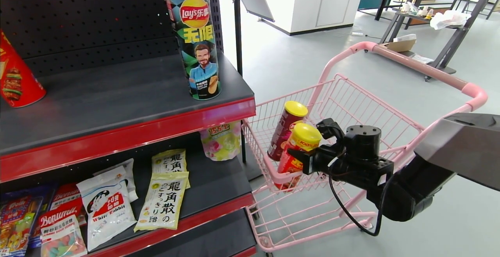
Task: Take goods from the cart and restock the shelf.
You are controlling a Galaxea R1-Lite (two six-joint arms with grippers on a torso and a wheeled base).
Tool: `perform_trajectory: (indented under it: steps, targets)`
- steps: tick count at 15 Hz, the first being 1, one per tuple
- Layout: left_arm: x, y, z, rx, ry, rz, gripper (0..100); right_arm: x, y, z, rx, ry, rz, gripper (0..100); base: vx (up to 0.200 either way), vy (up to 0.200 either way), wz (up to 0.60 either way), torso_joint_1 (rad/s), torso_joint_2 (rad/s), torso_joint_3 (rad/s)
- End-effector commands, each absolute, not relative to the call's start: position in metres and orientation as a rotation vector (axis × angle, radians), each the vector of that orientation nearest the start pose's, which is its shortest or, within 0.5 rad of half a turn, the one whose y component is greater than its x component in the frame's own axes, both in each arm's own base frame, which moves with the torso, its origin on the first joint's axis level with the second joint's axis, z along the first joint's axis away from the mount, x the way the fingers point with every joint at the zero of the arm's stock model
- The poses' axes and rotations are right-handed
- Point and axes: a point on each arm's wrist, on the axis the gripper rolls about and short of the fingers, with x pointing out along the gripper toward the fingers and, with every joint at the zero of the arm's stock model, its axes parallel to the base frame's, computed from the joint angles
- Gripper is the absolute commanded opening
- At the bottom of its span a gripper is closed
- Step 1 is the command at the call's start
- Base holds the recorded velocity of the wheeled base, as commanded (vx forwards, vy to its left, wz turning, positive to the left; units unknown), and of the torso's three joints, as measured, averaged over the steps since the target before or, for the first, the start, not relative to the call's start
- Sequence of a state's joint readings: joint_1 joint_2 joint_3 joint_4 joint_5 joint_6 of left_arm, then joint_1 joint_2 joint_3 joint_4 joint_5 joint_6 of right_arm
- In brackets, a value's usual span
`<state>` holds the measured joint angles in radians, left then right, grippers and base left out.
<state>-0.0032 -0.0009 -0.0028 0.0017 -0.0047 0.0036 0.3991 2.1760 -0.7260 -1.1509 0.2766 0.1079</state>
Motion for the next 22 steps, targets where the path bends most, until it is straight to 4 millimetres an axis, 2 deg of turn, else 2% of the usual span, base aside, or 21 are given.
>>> perform_trajectory:
  steps: [1,3,6,8,9,10,12,13,14,15,17,18,20,22]
  targets:
    - [-0.023,0.000,0.076,0.003,0.000,-0.008,100,0.334,0.149,0.053,0.085,0.336,0.659,0,0.000,0.000,0.00,0.000,0.00,0.000]
    - [-0.023,0.000,0.076,0.003,-0.002,-0.008,100,0.330,0.150,0.066,0.077,0.304,0.667,0,0.000,0.000,0.00,0.000,0.00,0.000]
    - [-0.023,0.000,0.076,0.003,0.000,-0.008,100,0.322,0.146,0.102,0.031,0.192,0.680,0,0.000,0.000,0.00,0.000,0.00,0.000]
    - [-0.023,0.000,0.076,0.003,-0.002,-0.008,100,0.310,0.141,0.141,0.028,0.123,0.684,0,0.000,0.000,0.00,0.000,0.00,0.000]
    - [-0.023,0.000,0.076,0.003,-0.002,-0.008,100,0.306,0.140,0.149,0.028,0.120,0.686,0,0.000,0.000,0.00,0.000,0.00,0.000]
    - [-0.023,0.000,0.076,0.005,-0.002,-0.008,100,0.297,0.137,0.166,0.028,0.101,0.688,0,0.000,0.000,0.00,0.000,0.00,0.000]
    - [-0.023,0.000,0.076,0.003,0.000,-0.008,100,0.290,0.129,0.207,0.009,-0.006,0.675,0,0.000,0.000,0.00,0.000,0.00,0.000]
    - [-0.023,0.000,0.076,0.003,0.000,-0.006,100,0.284,0.118,0.228,0.006,-0.023,0.652,0,0.000,0.000,0.00,0.000,0.00,0.000]
    - [-0.023,0.000,0.076,0.003,0.000,-0.008,100,0.281,0.115,0.234,0.005,-0.020,0.646,0,0.000,0.000,0.00,0.000,0.00,0.000]
    - [-0.023,0.000,0.076,0.002,0.000,-0.008,100,0.252,0.094,0.257,0.003,0.006,0.607,0,0.000,0.000,0.00,0.000,0.00,0.000]
    - [-0.023,0.000,0.076,0.002,0.000,-0.008,100,0.198,0.072,0.265,-0.012,0.020,0.522,0,0.000,0.000,0.00,0.000,0.00,0.000]
    - [-0.023,0.000,0.076,0.002,0.000,-0.008,100,0.175,0.062,0.260,-0.024,0.037,0.457,0,0.000,0.000,0.00,0.000,0.00,0.000]
    - [-0.023,0.000,0.076,0.000,-0.002,-0.008,100,0.112,0.033,0.237,-0.058,0.163,0.360,0,0.000,0.000,0.00,0.000,0.00,0.000]
    - [-0.023,0.000,0.076,0.003,-0.002,-0.008,100,0.062,0.016,0.228,-0.059,0.238,0.309,0,0.000,0.000,0.00,0.000,0.00,0.000]
